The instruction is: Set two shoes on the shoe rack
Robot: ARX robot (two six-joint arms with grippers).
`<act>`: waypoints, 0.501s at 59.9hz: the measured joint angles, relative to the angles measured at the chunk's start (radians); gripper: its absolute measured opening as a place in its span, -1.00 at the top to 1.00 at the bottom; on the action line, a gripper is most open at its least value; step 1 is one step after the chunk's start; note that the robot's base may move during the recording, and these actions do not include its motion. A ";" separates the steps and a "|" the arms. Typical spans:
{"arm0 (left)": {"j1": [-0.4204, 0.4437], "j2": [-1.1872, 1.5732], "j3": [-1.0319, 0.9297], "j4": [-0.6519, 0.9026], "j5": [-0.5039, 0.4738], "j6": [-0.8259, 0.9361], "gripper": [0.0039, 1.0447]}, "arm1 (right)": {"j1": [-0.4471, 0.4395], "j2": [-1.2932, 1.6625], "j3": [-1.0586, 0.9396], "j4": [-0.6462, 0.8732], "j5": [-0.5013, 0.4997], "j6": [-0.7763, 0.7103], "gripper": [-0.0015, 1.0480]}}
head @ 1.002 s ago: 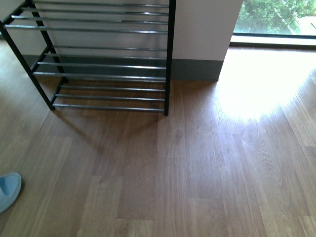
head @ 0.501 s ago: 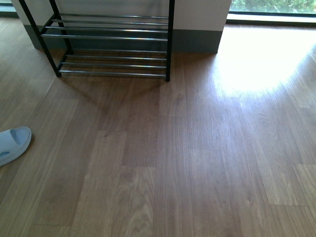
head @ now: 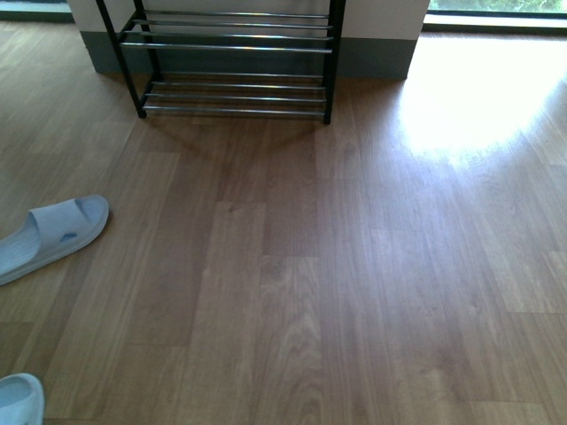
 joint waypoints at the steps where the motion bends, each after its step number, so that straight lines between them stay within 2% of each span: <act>1: 0.000 0.000 0.000 0.000 0.000 0.000 -0.83 | 0.000 0.000 0.000 0.000 0.000 0.000 -0.82; 30: 0.000 0.000 0.000 -0.001 0.000 0.000 -0.83 | 0.000 0.000 0.000 0.000 -0.003 0.000 -0.82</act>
